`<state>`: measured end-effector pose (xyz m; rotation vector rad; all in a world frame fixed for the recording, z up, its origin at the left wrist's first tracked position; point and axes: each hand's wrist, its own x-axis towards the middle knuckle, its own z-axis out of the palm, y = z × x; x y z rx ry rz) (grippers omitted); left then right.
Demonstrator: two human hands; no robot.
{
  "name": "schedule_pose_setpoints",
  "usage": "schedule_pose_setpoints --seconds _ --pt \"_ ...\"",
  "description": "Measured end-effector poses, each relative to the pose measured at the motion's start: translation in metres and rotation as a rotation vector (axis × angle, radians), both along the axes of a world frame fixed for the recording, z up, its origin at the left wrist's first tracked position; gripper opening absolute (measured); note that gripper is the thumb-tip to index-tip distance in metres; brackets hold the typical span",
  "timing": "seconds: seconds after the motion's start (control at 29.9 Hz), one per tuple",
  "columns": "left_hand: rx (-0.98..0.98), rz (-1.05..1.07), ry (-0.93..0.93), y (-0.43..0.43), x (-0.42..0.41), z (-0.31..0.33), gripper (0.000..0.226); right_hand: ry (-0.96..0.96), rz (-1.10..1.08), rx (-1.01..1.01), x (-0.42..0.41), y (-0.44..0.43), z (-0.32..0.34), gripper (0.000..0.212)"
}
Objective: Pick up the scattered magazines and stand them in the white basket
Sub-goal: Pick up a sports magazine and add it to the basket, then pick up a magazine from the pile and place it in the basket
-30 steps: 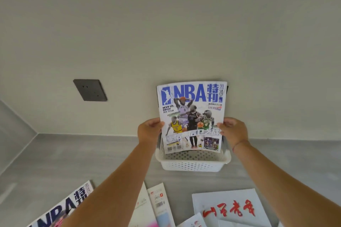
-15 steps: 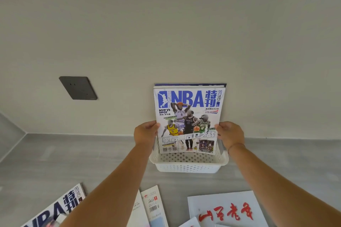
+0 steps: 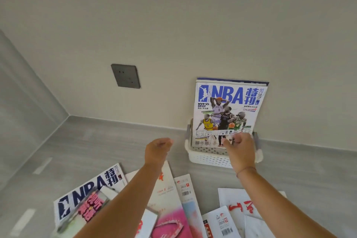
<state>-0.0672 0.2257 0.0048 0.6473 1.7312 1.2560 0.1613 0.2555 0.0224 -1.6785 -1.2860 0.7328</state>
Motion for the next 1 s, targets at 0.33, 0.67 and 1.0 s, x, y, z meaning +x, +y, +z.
schedule_pose_setpoints --seconds 0.33,0.67,1.0 --pt "-0.183 0.074 0.324 -0.172 -0.119 -0.040 0.008 0.077 0.355 -0.263 -0.136 -0.134 -0.049 0.039" --pt "-0.316 0.172 0.466 -0.305 -0.191 -0.063 0.010 -0.254 0.264 -0.269 -0.197 -0.226 -0.057 0.047" --pt "-0.520 -0.186 0.704 -0.305 -0.223 -0.068 0.069 0.099 0.482 -0.440 -0.231 -0.293 -0.064 0.051"
